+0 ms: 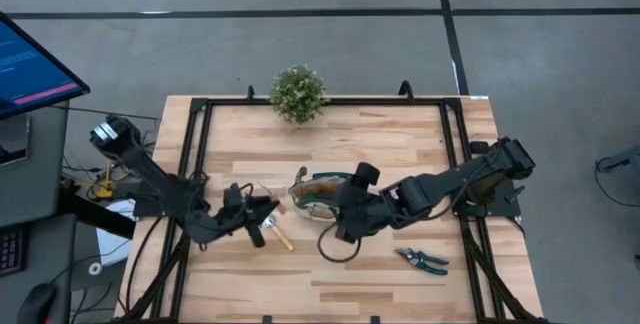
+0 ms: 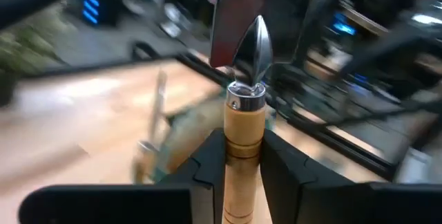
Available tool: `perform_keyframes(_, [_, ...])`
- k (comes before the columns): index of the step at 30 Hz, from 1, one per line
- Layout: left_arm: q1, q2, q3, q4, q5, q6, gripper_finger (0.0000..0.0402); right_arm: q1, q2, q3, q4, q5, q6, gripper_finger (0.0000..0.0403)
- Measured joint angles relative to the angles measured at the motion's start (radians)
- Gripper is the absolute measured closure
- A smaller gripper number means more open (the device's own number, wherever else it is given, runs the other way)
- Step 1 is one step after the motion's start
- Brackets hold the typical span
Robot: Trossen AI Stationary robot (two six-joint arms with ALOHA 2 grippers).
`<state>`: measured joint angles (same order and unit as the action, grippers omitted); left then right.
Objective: Pick & Place Garden tools in Gardening bag
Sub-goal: Put the brown trowel into the white gardening bag
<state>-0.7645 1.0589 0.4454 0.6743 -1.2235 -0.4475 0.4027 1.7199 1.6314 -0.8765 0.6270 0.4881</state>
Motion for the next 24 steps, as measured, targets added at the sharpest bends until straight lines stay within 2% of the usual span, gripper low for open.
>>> perform_keyframes(3, [0.027,0.111,0.02,0.151,-0.059,0.106,0.0335,0.017,0.0,0.0,-0.017,0.002,0.022,0.0138])
perform_keyframes(6, [0.063,0.2,0.082,0.182,-0.057,0.152,0.0335,0.023,0.0,0.0,-0.022,0.003,0.035,0.0138])
perform_keyframes(15, [0.146,0.377,0.278,0.188,0.119,0.277,0.0335,0.04,0.0,0.0,-0.056,0.003,0.11,0.0138])
perform_keyframes(19, [0.197,0.424,0.296,0.192,0.192,0.285,0.0335,0.066,0.0,0.0,-0.088,0.003,0.201,0.0138])
perform_keyframes(24, [0.248,0.477,0.296,0.206,0.207,0.278,0.0335,0.114,0.0,0.0,-0.109,0.003,0.29,0.0138])
